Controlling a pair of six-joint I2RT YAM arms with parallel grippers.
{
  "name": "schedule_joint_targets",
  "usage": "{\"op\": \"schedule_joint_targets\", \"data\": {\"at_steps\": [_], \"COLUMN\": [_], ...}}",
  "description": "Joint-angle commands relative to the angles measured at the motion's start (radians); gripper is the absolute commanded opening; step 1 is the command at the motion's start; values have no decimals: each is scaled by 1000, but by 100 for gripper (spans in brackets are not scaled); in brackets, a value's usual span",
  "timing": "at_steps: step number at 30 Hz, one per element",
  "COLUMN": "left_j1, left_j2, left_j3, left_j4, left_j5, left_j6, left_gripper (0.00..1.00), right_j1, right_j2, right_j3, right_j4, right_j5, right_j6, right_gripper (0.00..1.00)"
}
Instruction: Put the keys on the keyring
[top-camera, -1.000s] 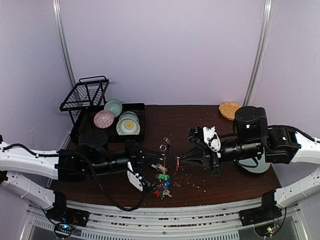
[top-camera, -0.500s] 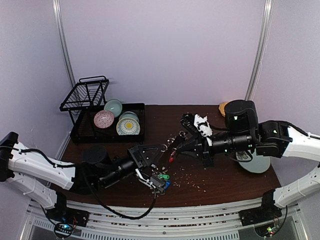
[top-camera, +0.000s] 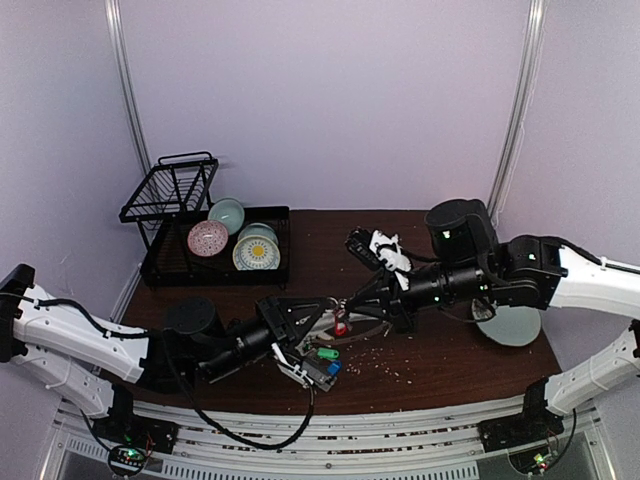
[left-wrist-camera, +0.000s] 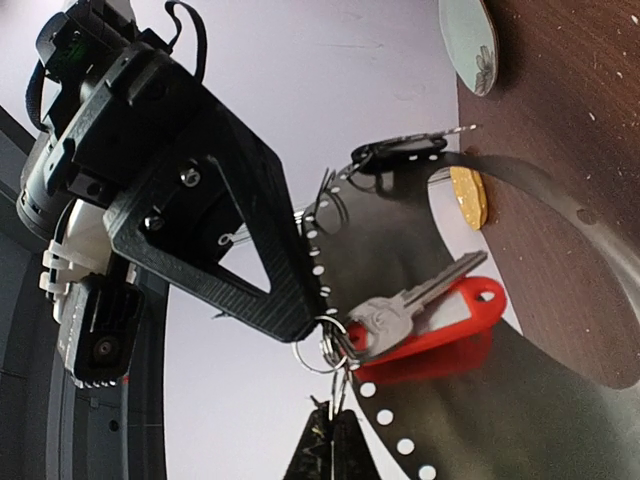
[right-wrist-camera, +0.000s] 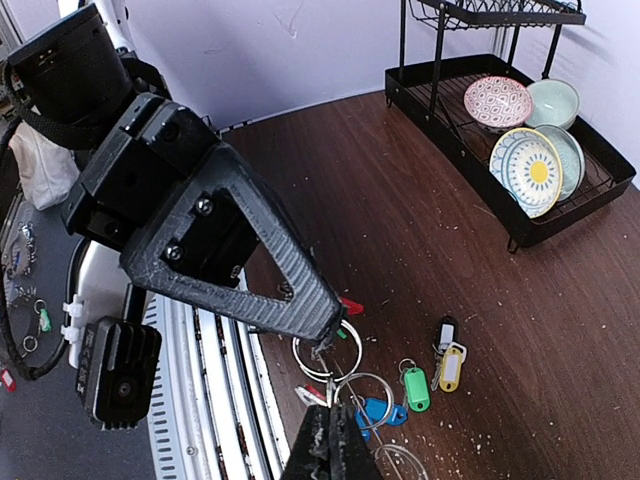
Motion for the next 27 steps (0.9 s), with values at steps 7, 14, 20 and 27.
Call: {"op": "schedule_joint_targets", "data": {"at_steps": [7, 14, 20, 27], "left_j1": [-12, -12, -13, -14], "left_j2": [-13, 2, 7, -68], "left_j3": [32, 34, 31, 88], "left_j4": [61, 97, 101, -65], "left_j5": [-25, -46, -46, 87], "left_j6": [-67, -43, -54, -367], "left_gripper": [0, 0, 0, 0], "right_j1": [-23, -25, -21, -11], "right_j2": [-10, 5, -38, -24], "right_j3": [32, 60, -1, -13], "right_j4": [-43, -87, 8, 33], "right_j5": [11, -18, -61, -73], "right_j6": [111, 189, 253, 244], "right_gripper": [0, 0, 0, 0]}}
